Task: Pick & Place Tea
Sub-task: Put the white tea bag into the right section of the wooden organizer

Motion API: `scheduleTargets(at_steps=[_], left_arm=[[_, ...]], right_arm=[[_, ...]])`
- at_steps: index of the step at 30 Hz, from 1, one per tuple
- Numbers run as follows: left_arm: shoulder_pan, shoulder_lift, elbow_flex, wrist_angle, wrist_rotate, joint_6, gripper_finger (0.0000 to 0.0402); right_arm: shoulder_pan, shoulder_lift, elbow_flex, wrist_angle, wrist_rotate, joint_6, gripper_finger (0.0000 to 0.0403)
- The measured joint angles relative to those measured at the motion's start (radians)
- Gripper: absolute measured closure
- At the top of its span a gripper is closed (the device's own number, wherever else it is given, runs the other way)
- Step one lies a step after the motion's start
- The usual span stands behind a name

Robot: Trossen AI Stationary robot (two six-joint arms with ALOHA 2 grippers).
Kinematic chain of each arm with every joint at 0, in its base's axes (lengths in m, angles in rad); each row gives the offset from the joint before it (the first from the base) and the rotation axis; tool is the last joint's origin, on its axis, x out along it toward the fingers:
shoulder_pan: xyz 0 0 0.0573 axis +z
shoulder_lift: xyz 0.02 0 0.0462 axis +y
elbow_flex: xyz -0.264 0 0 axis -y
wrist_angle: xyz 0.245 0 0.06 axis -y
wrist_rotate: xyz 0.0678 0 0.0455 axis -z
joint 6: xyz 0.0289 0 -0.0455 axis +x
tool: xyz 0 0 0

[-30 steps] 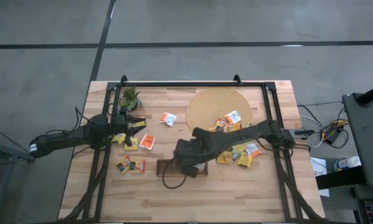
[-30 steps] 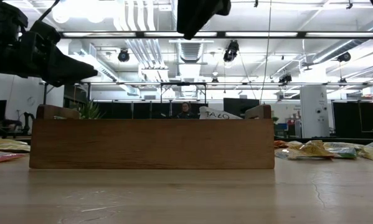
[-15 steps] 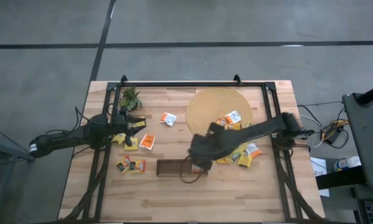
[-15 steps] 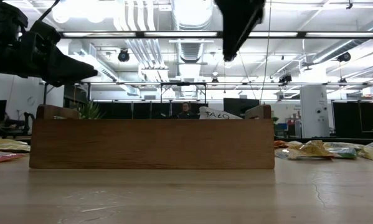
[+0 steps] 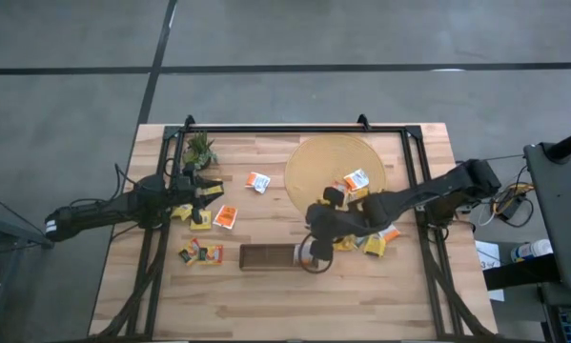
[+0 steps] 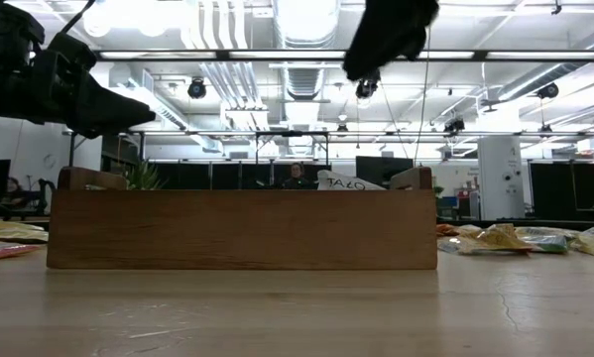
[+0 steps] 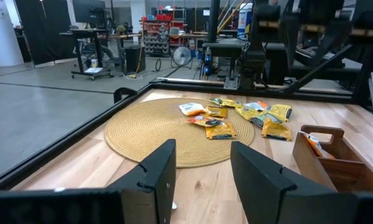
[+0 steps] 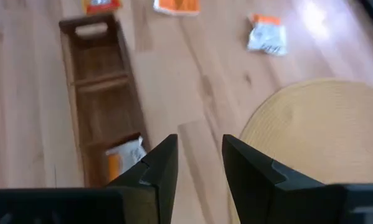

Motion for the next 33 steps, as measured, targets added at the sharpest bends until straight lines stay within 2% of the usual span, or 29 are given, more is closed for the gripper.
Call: scheduleTargets(at_steps=[9,26,33], left_arm=[[0.0,0.0,0.0,-0.001,0.0,0.0,0.0255],[0.0,0.002,0.0,-0.001,0.0,0.0,0.0255],[0.0,0.003,0.0,0.0,0.0,0.0,0.0255]], right_arm=[[-0.013,0.066,-0.057,0.085,-0.213,-0.01,0.028],[-0.063,0.125,-0.102,0.123,-0.224,-0.141,0.028],[-0.082,0.125,-0.154,0.237,-0.333,-0.195,0.028]])
